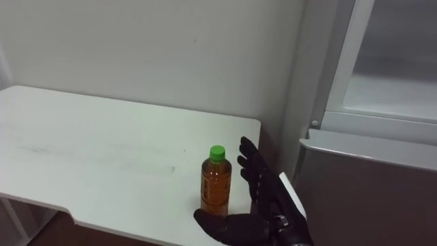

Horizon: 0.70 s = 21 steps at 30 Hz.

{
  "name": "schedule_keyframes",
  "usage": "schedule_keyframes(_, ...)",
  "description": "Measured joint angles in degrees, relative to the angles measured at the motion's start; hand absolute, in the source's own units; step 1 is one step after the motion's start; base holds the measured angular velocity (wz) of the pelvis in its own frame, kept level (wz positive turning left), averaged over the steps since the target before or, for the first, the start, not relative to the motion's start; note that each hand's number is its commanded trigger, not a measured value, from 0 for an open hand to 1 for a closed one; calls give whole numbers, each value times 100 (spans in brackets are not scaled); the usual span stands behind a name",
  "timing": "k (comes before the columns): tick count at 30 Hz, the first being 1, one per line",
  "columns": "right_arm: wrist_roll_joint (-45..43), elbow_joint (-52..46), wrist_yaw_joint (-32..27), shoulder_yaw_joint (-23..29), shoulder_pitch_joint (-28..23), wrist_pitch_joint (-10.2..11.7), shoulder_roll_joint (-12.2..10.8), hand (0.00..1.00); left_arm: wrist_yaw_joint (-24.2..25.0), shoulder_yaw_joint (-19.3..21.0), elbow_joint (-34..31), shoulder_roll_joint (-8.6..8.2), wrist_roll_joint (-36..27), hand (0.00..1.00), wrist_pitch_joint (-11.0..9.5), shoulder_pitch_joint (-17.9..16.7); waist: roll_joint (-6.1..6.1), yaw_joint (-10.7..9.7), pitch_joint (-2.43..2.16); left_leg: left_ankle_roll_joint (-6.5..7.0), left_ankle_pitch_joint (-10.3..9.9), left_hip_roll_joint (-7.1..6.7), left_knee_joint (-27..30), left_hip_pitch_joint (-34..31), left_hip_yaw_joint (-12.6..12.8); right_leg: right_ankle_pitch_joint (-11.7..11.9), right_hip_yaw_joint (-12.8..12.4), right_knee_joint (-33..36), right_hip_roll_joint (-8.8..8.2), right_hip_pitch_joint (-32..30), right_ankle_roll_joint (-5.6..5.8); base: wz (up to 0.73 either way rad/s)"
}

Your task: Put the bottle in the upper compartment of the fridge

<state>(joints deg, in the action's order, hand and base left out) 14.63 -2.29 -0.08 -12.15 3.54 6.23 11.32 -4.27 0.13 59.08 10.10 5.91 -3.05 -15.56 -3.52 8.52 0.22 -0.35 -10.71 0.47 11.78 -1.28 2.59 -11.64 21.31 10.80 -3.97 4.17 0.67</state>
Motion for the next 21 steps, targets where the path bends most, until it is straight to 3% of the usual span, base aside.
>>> schedule_keyframes(7, -162, 175, -377, -60, 267, -1, 19, 0, 73, -219, -101, 4, 388, 0, 241, -55, -18, 104, 28, 3, 2, 4, -6, -22, 13, 8, -3, -8, 1, -43, 3, 0)
schedule_keyframes(21, -22, 648, -875, -66, 712, -19, 209, 0, 132, -371, -164, -5, 617, 0, 564, 6, -23, 126, 30, 6, 6, 2, 84, -206, -41, 10, 85, -1, -10, -138, 3, 2)
